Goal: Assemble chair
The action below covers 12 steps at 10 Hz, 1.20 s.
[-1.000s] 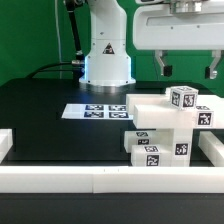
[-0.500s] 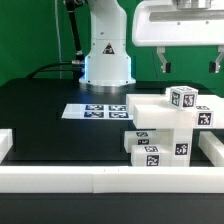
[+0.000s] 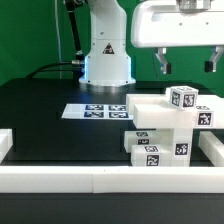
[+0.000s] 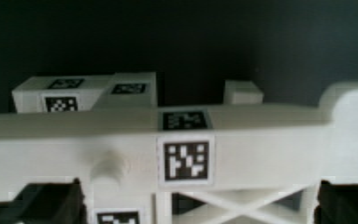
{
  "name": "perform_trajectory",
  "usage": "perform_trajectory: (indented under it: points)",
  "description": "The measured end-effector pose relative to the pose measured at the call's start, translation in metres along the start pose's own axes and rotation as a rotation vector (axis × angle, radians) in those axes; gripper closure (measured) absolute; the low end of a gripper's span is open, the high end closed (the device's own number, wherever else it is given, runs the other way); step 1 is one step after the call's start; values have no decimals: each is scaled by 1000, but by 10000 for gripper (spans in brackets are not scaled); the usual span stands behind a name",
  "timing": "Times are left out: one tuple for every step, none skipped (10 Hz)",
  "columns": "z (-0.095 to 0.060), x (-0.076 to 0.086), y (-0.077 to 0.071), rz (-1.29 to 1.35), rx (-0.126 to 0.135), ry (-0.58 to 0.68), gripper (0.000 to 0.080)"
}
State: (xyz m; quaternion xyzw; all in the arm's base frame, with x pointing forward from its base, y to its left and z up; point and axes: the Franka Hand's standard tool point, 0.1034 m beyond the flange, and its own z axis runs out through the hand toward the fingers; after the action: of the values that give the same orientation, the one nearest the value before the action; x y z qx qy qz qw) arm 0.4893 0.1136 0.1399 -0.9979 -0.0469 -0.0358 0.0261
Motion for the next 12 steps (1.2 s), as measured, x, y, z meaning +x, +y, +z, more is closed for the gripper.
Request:
perform_trajectory:
  points:
    - [2, -11, -2, 2, 7, -12, 150]
    - [7, -24, -5, 4, 11, -30, 150]
    - [11, -29, -5, 9, 7, -33, 150]
    - [10, -27, -4, 11, 7, -31, 150]
    - [10, -28, -4, 11, 7, -31, 150]
    - [10, -28, -4, 11, 7, -31, 150]
    - [11, -28, -4, 13, 7, -31, 150]
    - [14, -37, -2, 48, 4, -19, 150]
    - [21, -55, -6, 94, -3, -17, 150]
    - [28, -70, -7, 100, -7, -27, 150]
    - [36, -80, -2, 134, -5, -25, 150]
    - [44, -85, 4, 158, -12, -23, 150]
